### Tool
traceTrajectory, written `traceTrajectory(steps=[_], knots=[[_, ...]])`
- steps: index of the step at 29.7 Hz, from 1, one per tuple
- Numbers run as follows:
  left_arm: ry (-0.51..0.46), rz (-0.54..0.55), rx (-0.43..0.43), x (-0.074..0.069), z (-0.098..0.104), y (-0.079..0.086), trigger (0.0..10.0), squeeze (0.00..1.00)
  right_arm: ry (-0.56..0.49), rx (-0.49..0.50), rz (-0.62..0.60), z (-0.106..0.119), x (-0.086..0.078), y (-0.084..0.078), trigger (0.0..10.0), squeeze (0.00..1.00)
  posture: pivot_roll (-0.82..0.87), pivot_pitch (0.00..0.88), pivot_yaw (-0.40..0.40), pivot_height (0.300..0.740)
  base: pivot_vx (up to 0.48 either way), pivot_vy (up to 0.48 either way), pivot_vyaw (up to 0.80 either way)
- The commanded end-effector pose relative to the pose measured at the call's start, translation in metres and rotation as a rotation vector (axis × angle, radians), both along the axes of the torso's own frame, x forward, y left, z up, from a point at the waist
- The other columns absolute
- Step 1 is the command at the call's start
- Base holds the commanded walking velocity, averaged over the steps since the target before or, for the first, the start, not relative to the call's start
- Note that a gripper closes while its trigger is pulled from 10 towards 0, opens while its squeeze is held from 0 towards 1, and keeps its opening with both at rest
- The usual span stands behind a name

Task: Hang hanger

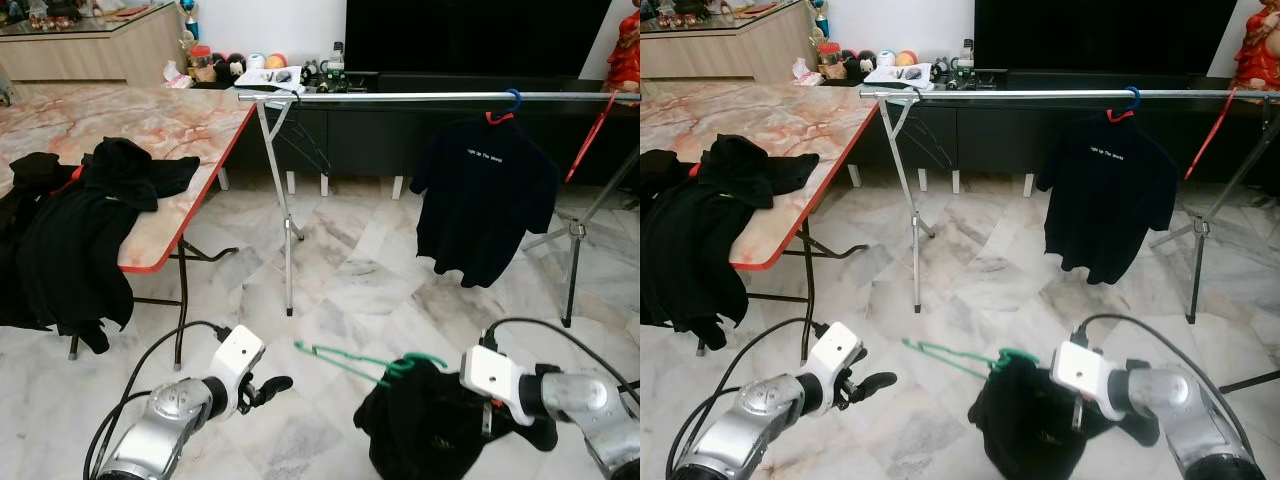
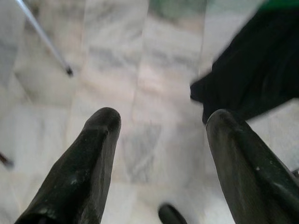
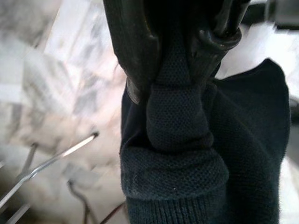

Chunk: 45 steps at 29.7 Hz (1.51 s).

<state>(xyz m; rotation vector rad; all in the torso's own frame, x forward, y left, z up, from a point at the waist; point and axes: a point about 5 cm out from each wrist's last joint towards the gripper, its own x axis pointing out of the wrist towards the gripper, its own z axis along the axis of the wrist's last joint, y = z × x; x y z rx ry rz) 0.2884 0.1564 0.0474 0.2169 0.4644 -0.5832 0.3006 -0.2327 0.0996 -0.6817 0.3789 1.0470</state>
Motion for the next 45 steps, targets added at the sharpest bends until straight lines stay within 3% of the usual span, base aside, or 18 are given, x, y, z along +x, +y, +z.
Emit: traceTrajectory(steps=[1,5,10,16,23,27,30,38,45], knots=[[0.026,0.044,0.026,-0.004,-0.011,0.007,10.0,0.00,-0.087,0.052,0.027,0.023,0.010,0.008,0.0,0.00,0.07,0.077,0.026,0.740,0.000,0.000,0.00],[0.051,0.024,0.032,-0.007,-0.021,-0.002,10.0,0.00,-0.116,0.088,0.067,0.034,0.013,0.020,0.0,0.00,0.07,0.077,0.024,0.740,0.000,0.000,0.00],[0.050,-0.041,-0.001,-0.004,-0.024,-0.026,10.0,0.00,-0.136,0.122,0.152,0.046,0.012,0.038,0.0,0.00,0.07,0.075,0.022,0.740,0.000,0.000,0.00],[0.013,-0.089,-0.001,0.003,-0.021,-0.038,10.0,0.00,-0.130,0.118,0.184,0.047,0.010,0.045,0.0,0.00,0.06,0.067,0.010,0.740,0.000,0.000,0.00],[-0.004,-0.117,0.018,0.006,-0.021,-0.043,10.0,0.00,-0.124,0.127,0.205,0.049,0.008,0.052,0.0,0.00,0.06,0.062,0.007,0.740,0.000,0.000,0.00],[0.007,-0.175,-0.007,0.006,-0.021,-0.049,10.0,0.00,-0.123,0.131,0.222,0.050,0.007,0.056,0.0,0.00,0.06,0.062,0.007,0.740,0.000,0.000,0.00],[0.014,-0.265,0.033,0.002,-0.022,-0.054,10.0,0.00,-0.124,0.133,0.229,0.050,0.007,0.059,0.0,0.00,0.06,0.054,0.005,0.740,0.000,0.000,0.00],[0.036,-0.360,0.051,-0.001,-0.024,-0.060,10.0,0.00,-0.130,0.133,0.244,0.052,0.006,0.063,0.0,0.00,0.06,0.047,0.004,0.740,0.000,0.000,0.00],[-0.015,-0.302,0.092,0.005,-0.022,-0.055,10.0,0.00,-0.133,0.135,0.246,0.054,0.006,0.065,0.0,0.00,0.06,0.047,0.004,0.740,0.000,0.000,0.00]])
